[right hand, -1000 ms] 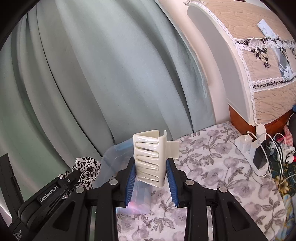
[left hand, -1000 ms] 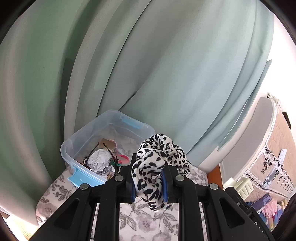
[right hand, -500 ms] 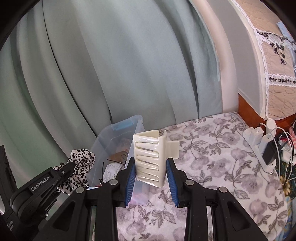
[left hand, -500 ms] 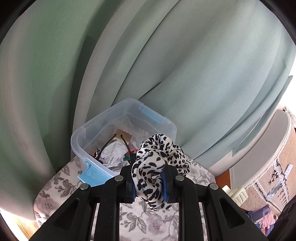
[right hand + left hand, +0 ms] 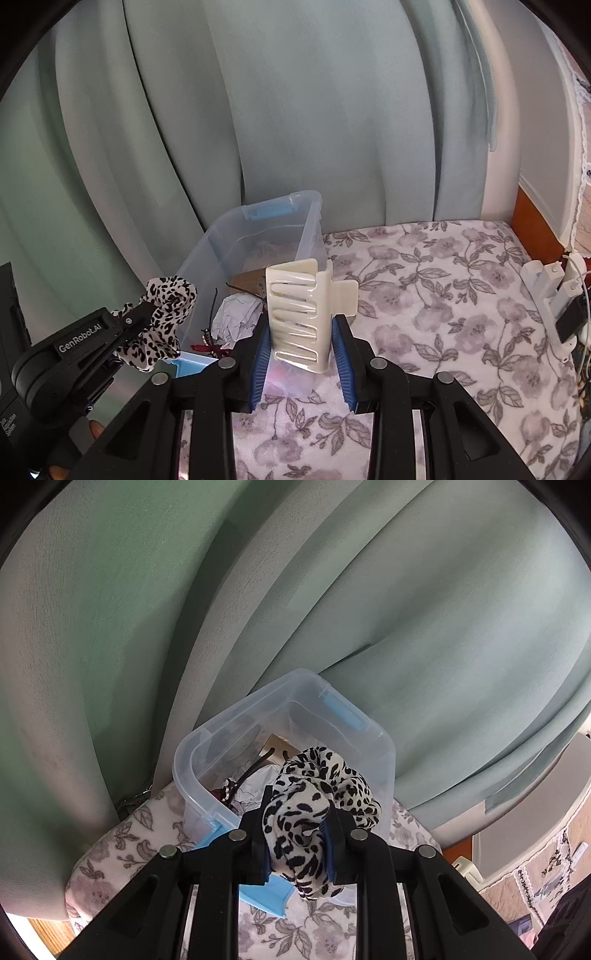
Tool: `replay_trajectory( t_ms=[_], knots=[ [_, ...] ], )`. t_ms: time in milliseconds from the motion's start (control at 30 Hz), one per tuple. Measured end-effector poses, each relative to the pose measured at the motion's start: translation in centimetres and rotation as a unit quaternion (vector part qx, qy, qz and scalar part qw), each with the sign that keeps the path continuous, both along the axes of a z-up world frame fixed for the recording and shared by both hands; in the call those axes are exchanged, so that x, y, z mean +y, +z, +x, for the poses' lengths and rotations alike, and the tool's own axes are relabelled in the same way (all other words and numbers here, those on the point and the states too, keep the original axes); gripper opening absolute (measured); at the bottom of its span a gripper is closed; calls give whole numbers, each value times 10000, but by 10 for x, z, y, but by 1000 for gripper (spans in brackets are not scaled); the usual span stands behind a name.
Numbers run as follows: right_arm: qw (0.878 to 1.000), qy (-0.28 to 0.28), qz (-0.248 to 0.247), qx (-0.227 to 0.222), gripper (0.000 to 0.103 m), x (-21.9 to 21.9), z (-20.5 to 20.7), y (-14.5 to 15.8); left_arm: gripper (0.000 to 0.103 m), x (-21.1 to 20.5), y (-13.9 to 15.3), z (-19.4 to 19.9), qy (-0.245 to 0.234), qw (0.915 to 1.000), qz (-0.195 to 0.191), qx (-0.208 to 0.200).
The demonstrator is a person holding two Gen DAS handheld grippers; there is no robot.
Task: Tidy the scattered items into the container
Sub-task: 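Carry the scrunchie and claw clip over the clear box with both tools, then open both tools to drop the scrunchie and claw clip into the box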
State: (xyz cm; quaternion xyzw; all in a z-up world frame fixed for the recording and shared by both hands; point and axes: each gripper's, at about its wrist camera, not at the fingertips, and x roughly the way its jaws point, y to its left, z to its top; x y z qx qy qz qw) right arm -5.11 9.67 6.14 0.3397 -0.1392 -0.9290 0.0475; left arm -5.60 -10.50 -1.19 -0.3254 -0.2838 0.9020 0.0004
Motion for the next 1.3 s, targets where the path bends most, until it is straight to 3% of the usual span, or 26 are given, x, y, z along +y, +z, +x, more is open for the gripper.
replay_trajectory(
  t_ms=[533, 967, 1300],
  knots=[
    [9954, 881, 373, 32, 35, -49, -28, -20, 22, -11, -32, -30, 27, 9994, 89, -323],
    [9930, 1133, 333, -82, 35, -59, -47, -36, 22, -7, -37, -43, -57, 9996, -76, -278],
    [9919, 1196, 438, -9, 36, -62, -49, -39, 47, 4, -33, -42, -241, 9993, -265, -135]
  ],
)
